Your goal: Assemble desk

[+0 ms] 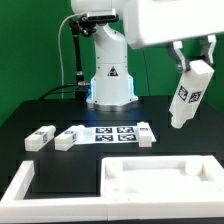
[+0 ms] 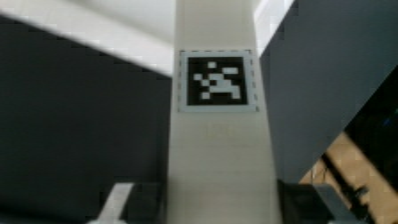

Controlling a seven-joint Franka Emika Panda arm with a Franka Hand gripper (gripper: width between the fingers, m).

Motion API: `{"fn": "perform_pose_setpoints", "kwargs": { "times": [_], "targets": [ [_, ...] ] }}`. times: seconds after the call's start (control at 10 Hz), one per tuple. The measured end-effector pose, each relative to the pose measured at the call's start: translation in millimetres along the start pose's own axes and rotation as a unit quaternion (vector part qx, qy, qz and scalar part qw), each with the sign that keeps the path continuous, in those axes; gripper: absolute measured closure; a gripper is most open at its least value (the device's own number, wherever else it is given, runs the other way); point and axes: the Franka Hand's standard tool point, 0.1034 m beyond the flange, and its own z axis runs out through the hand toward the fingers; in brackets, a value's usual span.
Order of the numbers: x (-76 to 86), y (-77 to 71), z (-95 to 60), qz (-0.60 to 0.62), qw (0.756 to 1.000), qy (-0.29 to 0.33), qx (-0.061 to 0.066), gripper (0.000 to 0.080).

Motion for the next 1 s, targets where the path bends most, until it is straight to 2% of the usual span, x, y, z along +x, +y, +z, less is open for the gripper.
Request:
{"fn": "perform_pose_setpoints", "kwargs": {
  "times": [0.2,0.3,0.4,0.5,0.7,1.0],
  "targets": [
    [-1.9,7.9,6.6,0.003,0.997,0.065,-0.03,0.0511],
    [-15.2,-10.7,27.0,0.008,0.997,0.07,-0.031,0.0511],
    [-14.9,-18.6,38.5,0.003,0.998,0.066,-0.025,0.0511],
    [-4.7,-17.1,40.8,0.005,0.996,0.086,-0.033,0.0511],
    [3.2,-32.6,50.5,0.027,0.994,0.1,-0.03,0.0511],
    [2.7,-34.8,52.0,0.026,0.994,0.098,-0.029,0.0511]
  ]
}}
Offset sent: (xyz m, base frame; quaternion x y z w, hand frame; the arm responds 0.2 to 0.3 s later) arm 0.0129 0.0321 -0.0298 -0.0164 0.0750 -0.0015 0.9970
